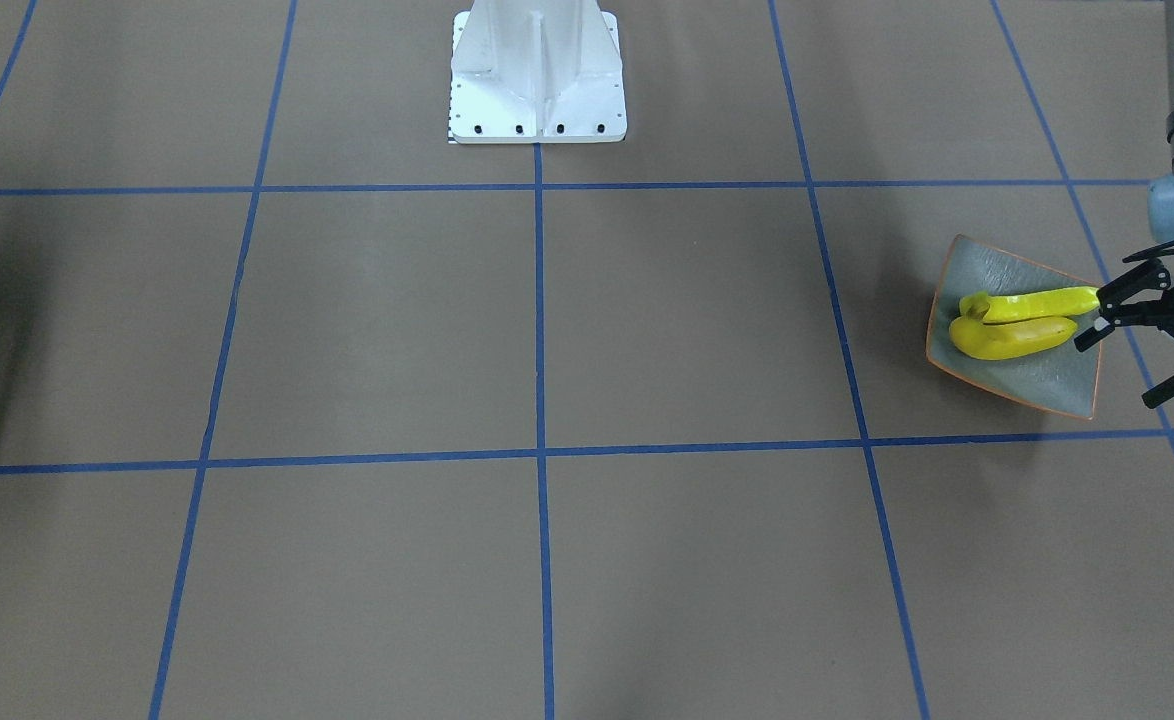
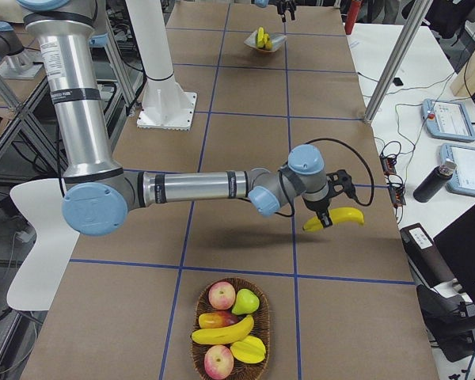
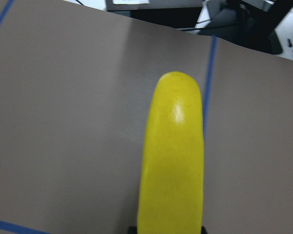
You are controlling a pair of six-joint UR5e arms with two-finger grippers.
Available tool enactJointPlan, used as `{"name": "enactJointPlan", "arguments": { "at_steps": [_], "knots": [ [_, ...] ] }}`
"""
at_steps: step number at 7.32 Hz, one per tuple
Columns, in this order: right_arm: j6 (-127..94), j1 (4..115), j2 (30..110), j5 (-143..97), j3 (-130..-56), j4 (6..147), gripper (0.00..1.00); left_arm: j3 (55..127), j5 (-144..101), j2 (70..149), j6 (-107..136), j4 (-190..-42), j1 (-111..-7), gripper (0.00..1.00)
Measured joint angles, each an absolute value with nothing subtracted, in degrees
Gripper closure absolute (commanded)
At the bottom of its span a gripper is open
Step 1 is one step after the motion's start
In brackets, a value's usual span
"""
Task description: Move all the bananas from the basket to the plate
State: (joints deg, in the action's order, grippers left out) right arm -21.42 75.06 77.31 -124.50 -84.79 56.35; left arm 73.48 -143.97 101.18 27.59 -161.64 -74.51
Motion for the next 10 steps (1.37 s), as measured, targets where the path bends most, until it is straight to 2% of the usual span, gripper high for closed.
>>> {"name": "enactJointPlan", "arguments": {
  "at_steps": [5,7,10],
  "knots": [
    [-31.7,50.1,59.0,-105.7,-88.4,56.2,1.00,74.7,-143.7,109.4,48.2,-161.8,-72.3,0.01],
    [-35.0,45.1,54.9,-101.4,-88.7,56.6,1.00,75.6,-138.5,112.5,56.1,-161.9,-67.8,0.01],
    [-38.4,39.2,49.2,-94.1,-88.4,57.1,1.00,79.2,-129.2,117.6,85.4,-162.0,-59.6,0.01]
  ]
}}
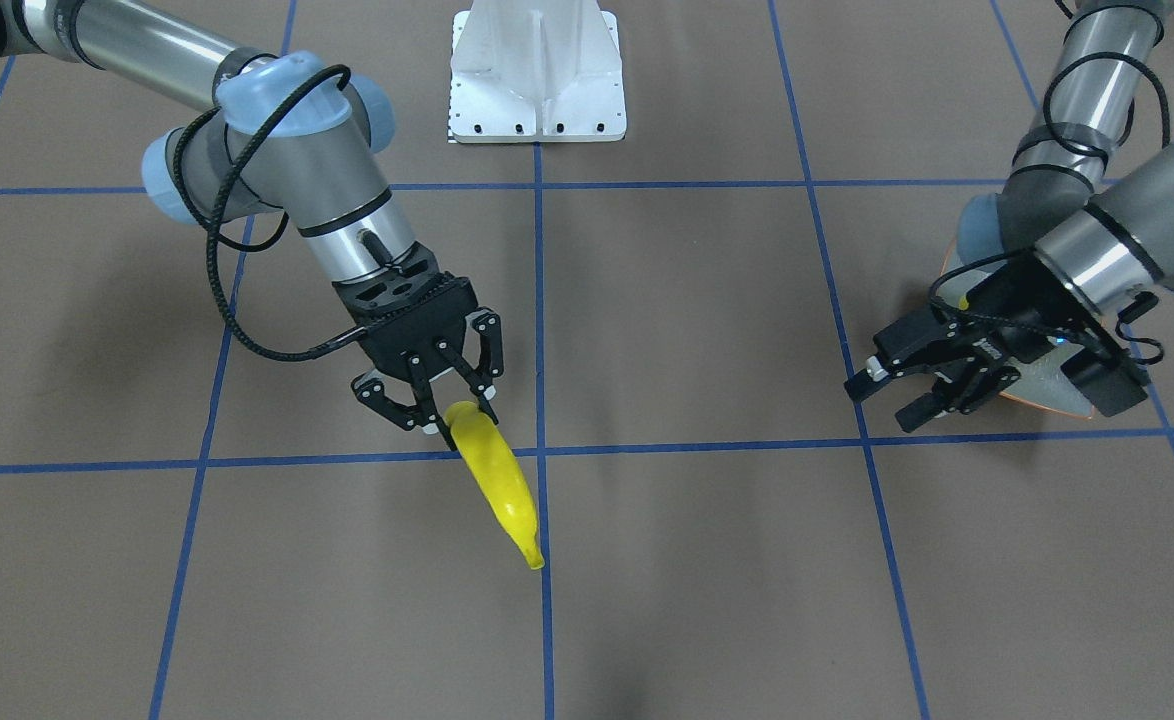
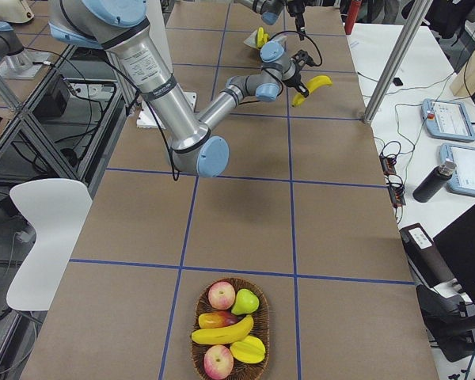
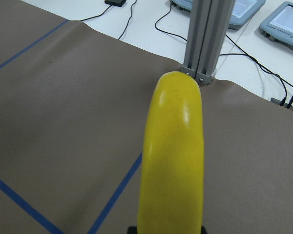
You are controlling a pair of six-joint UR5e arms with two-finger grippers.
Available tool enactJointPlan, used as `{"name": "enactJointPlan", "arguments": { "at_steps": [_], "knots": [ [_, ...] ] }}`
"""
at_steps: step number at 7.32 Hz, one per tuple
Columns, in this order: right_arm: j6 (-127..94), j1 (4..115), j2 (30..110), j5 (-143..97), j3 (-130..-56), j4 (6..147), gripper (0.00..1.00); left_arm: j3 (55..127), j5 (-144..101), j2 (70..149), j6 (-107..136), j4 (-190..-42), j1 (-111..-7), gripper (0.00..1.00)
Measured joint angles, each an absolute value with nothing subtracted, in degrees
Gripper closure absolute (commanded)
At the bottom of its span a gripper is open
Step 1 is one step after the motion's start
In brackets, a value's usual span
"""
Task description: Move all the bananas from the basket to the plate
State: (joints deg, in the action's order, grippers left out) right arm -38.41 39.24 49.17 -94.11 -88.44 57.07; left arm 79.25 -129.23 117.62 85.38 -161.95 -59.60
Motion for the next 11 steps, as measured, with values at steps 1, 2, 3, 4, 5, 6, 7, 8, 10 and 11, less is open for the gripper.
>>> {"name": "enactJointPlan", "arguments": {
  "at_steps": [1,2,3,4,5,6,7,8,10,11],
  "knots": [
    [-40.8,37.8,47.4,-92.8,-88.3,57.0,1.00,80.5,-125.9,118.8,90.7,-162.0,-57.1,0.01],
    [-43.2,36.7,45.8,-92.1,-88.3,56.7,1.00,81.2,-122.7,120.6,95.5,-161.9,-54.8,0.01],
    [-45.3,35.8,44.4,-91.8,-88.3,56.5,1.00,81.6,-120.5,122.3,99.3,-162.4,-53.1,0.01],
    [-47.3,35.1,43.6,-91.9,-88.2,56.0,1.00,82.0,-119.3,123.3,102.2,-164.0,-52.0,0.01],
    [-49.0,34.3,43.1,-91.9,-88.1,54.7,1.00,82.1,-118.1,123.8,104.5,-166.2,-51.2,0.01],
    [-50.1,33.6,42.9,-91.9,-88.0,53.3,1.00,82.2,-116.4,124.4,105.9,-167.6,-50.2,0.01],
    [-50.7,33.0,42.8,-91.9,-88.0,52.1,1.00,82.2,-114.7,124.9,106.4,-168.2,-49.2,0.01],
    [-50.9,32.6,42.8,-91.9,-88.0,51.0,1.00,82.2,-113.3,125.3,106.6,-168.4,-48.3,0.06],
    [-51.4,32.0,42.7,-91.9,-88.1,49.4,1.00,82.0,-111.6,125.6,106.6,-168.5,-47.2,0.89],
    [-51.5,31.8,42.8,-91.9,-88.2,48.8,1.00,82.0,-111.3,125.6,106.5,-168.6,-47.0,1.00]
  ]
}}
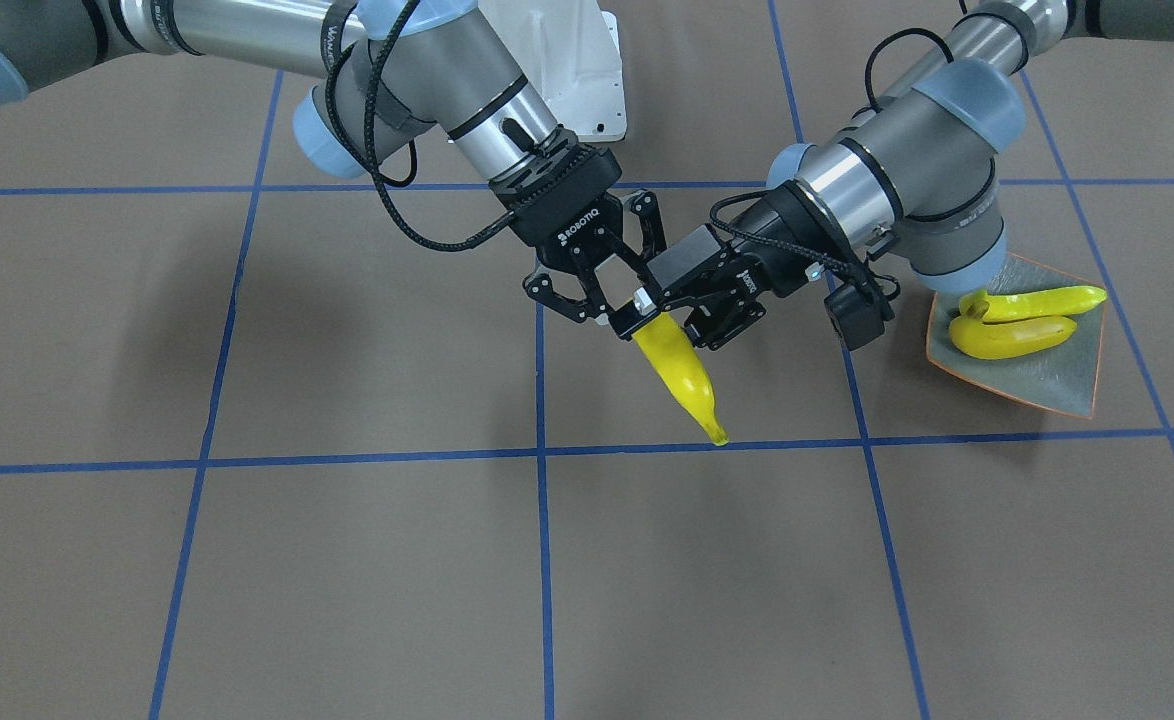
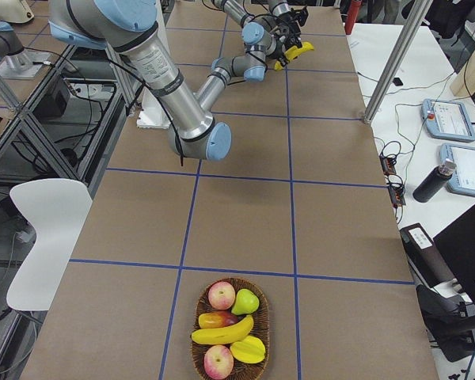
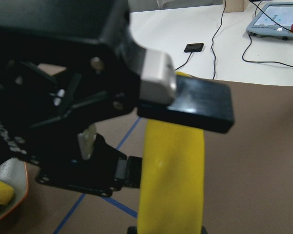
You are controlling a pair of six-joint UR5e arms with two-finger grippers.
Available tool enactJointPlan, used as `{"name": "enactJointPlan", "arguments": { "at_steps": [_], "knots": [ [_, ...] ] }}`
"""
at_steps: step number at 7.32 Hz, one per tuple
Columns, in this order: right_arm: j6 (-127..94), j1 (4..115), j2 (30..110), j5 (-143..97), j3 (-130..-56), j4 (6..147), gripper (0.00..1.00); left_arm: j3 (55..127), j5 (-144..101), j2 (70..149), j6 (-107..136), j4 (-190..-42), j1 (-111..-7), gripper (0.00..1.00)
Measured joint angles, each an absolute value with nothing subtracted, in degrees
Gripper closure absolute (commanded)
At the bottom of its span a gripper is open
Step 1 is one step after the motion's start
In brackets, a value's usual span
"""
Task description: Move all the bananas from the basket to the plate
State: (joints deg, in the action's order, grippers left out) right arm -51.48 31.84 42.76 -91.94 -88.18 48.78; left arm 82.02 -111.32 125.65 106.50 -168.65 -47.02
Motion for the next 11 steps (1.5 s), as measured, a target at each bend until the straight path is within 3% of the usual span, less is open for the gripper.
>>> {"name": "enactJointPlan", "arguments": {
  "at_steps": [1,2,3,11],
  "knots": [
    [-51.5,31.8,42.9,-92.0,-88.3,48.3,0.93,82.0,-111.2,125.6,106.3,-169.0,-47.0,1.00],
    [-51.5,31.8,43.0,-91.9,-88.3,47.6,0.55,82.0,-111.2,125.5,106.2,-169.5,-47.0,1.00],
    [-51.6,31.8,43.0,-92.0,-88.3,47.1,0.01,82.0,-111.2,125.5,106.1,-169.8,-47.0,1.00],
    [-57.8,44.4,50.1,-105.1,-90.5,47.2,0.00,82.1,-111.3,123.5,105.9,-170.2,-48.6,1.00]
  ]
}}
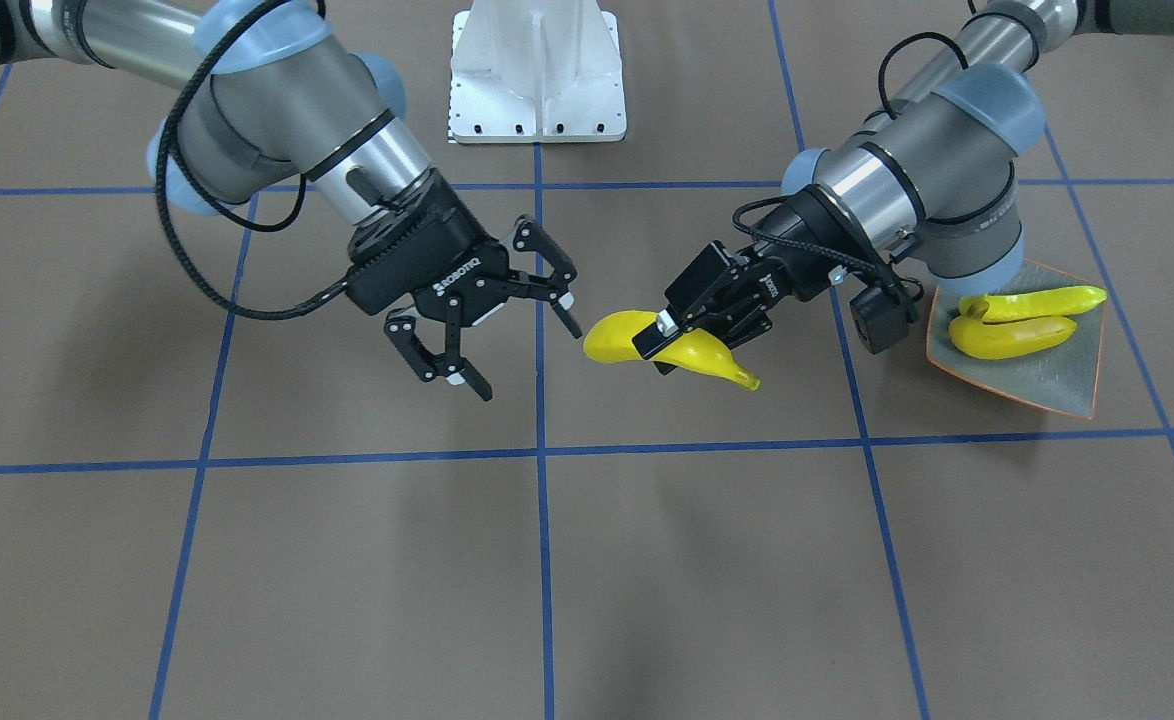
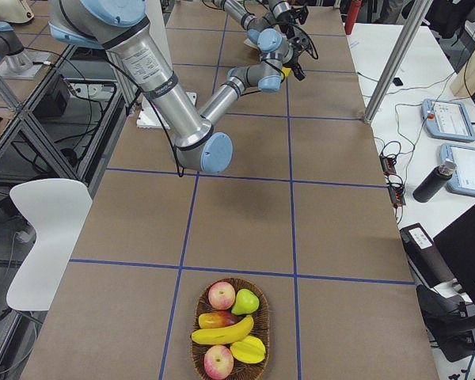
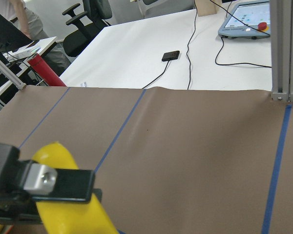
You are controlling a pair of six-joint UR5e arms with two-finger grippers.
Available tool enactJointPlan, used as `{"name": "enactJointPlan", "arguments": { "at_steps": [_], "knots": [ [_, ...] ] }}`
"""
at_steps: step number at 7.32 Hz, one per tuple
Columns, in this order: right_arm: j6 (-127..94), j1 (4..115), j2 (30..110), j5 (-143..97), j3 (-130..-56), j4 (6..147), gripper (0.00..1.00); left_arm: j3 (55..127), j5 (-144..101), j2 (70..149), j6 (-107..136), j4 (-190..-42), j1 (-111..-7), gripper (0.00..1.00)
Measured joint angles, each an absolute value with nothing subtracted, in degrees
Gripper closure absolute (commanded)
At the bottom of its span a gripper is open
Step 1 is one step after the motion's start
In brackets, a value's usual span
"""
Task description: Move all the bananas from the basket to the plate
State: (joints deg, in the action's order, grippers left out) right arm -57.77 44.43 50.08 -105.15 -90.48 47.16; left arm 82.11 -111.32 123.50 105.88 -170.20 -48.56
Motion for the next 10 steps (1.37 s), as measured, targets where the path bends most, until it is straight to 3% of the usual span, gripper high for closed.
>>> {"name": "enactJointPlan", "arguments": {
  "at_steps": [4,10],
  "knots": [
    [-50.8,59.8,55.4,-122.7,-90.4,54.1,0.00,83.6,-120.9,115.0,99.6,-171.4,-56.1,1.00],
    [-22.5,72.9,65.4,-129.4,-90.1,65.0,0.00,85.2,-128.2,98.6,78.5,-169.8,-70.5,1.00]
  ]
}}
